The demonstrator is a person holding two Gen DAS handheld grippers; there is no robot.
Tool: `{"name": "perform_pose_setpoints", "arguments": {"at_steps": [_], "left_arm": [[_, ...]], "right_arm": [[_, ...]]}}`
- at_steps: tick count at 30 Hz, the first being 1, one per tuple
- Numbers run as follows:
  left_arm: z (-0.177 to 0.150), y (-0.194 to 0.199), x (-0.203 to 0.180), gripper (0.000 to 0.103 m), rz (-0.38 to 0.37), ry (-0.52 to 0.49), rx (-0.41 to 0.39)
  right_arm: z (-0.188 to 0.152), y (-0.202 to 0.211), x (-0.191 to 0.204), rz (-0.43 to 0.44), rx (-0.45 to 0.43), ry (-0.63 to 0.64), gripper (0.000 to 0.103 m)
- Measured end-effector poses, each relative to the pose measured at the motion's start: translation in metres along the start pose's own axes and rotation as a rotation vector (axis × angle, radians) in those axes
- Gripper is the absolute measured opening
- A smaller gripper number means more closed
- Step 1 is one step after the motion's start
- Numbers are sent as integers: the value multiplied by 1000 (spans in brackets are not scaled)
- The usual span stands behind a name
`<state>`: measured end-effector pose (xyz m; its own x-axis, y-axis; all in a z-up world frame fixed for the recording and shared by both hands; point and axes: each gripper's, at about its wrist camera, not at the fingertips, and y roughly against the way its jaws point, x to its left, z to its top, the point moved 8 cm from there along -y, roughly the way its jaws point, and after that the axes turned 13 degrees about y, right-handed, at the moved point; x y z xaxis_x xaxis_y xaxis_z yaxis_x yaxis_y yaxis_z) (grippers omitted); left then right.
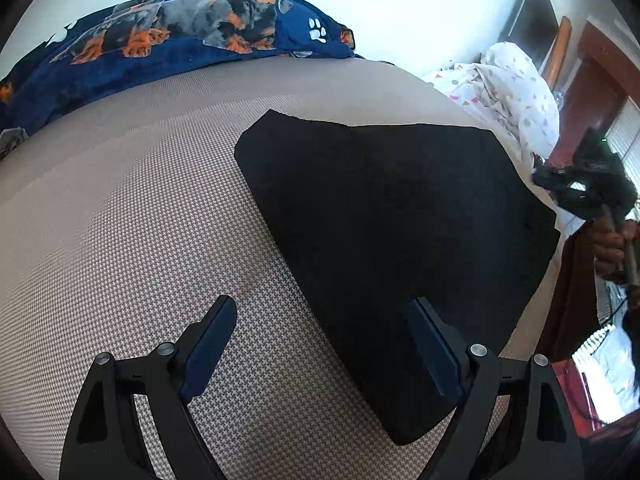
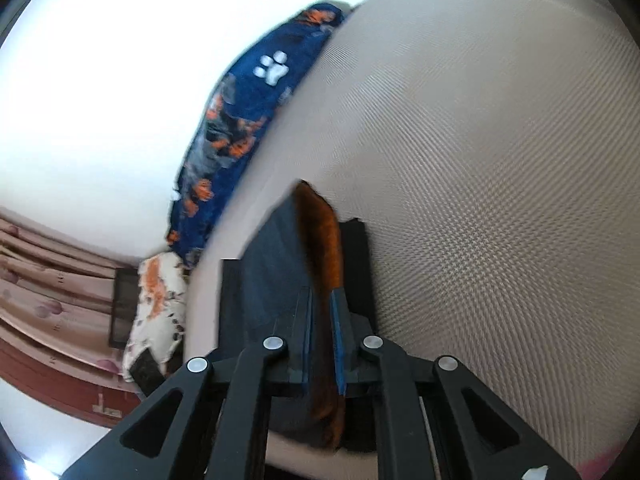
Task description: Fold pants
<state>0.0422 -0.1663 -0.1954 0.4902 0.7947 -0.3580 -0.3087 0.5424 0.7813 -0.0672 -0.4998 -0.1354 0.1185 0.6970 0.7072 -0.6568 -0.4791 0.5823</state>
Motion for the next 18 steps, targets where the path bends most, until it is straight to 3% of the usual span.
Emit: {"name": "perform_pose_setpoints", "arguments": {"at_steps": [1,4,18], "left_arm": [[0,0,0,87,0,-1,-2],[-1,-1,1,87,-7,5,-11],[-1,0,7,87,4,30,-22]], "right_arm": [[-3,8,9,22,23,9,12],[-15,17,19,-20,79,59,12],[-31,7,18,-101,144,108,14]]}}
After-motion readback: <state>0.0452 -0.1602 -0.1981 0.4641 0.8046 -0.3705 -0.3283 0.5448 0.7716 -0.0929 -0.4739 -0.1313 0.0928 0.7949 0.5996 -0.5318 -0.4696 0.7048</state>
